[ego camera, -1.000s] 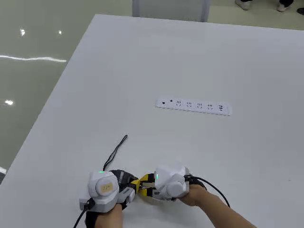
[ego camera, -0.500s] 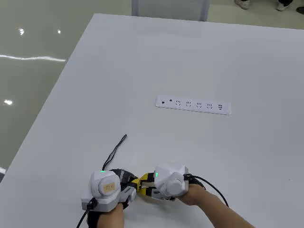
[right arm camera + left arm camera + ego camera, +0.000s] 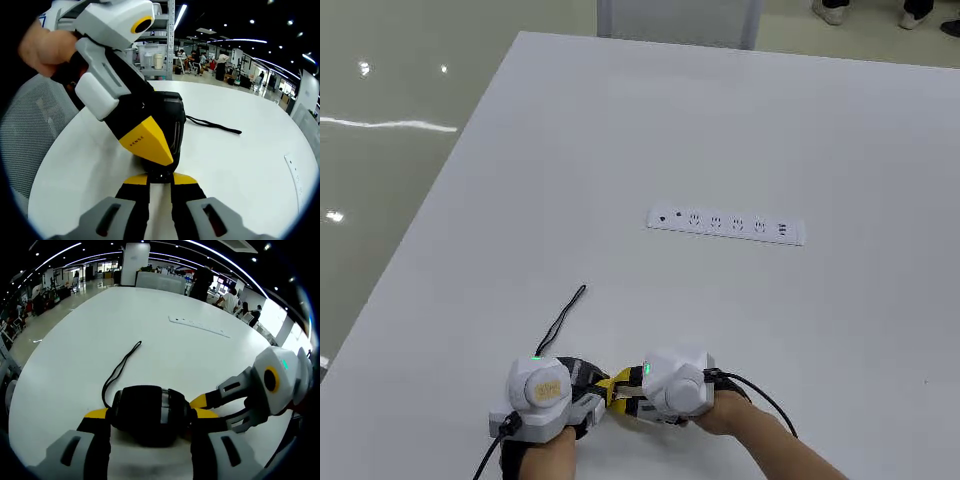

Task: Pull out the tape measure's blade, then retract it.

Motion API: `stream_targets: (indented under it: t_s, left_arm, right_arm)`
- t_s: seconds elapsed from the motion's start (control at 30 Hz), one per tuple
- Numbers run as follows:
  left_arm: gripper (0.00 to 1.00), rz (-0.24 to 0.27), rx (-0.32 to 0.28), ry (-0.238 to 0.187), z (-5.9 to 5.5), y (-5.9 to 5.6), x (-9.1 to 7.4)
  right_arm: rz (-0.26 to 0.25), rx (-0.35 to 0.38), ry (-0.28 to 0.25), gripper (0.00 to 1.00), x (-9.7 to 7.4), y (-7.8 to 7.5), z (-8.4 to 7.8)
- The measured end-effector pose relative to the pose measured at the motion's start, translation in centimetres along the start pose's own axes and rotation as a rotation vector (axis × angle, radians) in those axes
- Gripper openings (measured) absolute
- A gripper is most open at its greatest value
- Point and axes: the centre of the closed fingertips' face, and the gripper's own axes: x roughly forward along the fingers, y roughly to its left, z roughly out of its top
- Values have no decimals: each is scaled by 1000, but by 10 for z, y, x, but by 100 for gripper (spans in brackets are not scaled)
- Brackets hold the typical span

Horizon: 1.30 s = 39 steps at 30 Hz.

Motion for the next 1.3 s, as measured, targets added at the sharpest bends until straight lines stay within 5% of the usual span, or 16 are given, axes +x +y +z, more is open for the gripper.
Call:
stream_targets:
  t_s: [0.43, 0.53, 0.83, 1.3]
  left_arm:
    - [64, -20, 60, 2, 7, -5, -7]
    - [66, -26, 77, -4, 7, -4, -9]
    - [74, -65, 153, -19, 4, 2, -20]
    - [82, -213, 296, -9, -9, -9, -42]
  right_arm:
    - [-22, 7, 22, 19, -3, 0, -3]
    - [-28, 10, 25, 21, -18, 5, 9]
    - [-75, 51, 21, 30, -31, 8, 10]
    - [-170, 150, 5, 43, -57, 19, 11]
